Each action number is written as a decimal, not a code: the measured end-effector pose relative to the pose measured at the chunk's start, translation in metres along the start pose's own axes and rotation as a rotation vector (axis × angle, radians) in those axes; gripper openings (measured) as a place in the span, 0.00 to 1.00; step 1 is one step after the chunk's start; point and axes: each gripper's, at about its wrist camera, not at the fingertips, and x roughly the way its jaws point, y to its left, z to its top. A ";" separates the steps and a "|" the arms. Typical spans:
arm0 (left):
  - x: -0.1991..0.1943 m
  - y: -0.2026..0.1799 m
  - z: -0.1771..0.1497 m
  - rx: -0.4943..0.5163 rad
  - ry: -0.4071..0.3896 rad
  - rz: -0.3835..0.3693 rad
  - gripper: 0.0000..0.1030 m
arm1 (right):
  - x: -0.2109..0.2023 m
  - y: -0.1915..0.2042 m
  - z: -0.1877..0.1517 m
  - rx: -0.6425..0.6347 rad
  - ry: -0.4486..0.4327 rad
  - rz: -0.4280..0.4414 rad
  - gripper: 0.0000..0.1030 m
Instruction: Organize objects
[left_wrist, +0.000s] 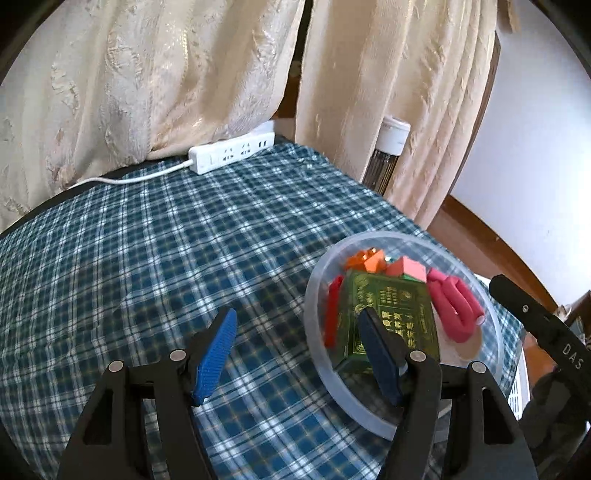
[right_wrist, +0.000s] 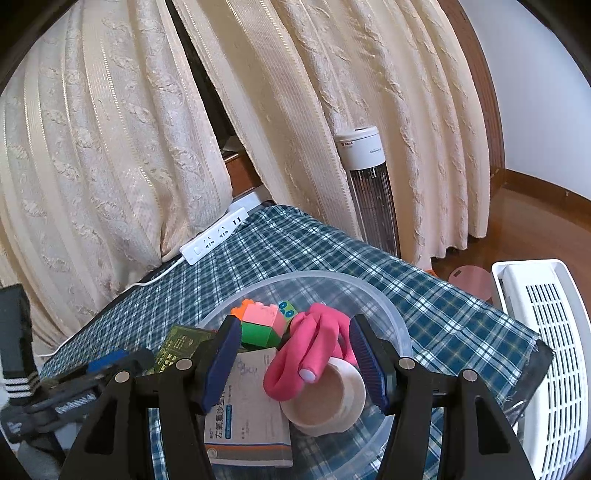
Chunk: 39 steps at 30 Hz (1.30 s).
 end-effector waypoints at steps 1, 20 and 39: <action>0.003 -0.003 0.000 0.010 0.009 -0.002 0.68 | 0.000 -0.001 0.000 0.001 -0.001 -0.001 0.62; 0.010 -0.019 -0.004 0.067 0.019 0.014 0.68 | -0.011 -0.001 -0.009 -0.004 0.007 -0.030 0.62; -0.040 -0.016 -0.029 0.147 -0.078 0.047 0.84 | -0.035 0.019 -0.043 -0.061 0.075 -0.085 0.84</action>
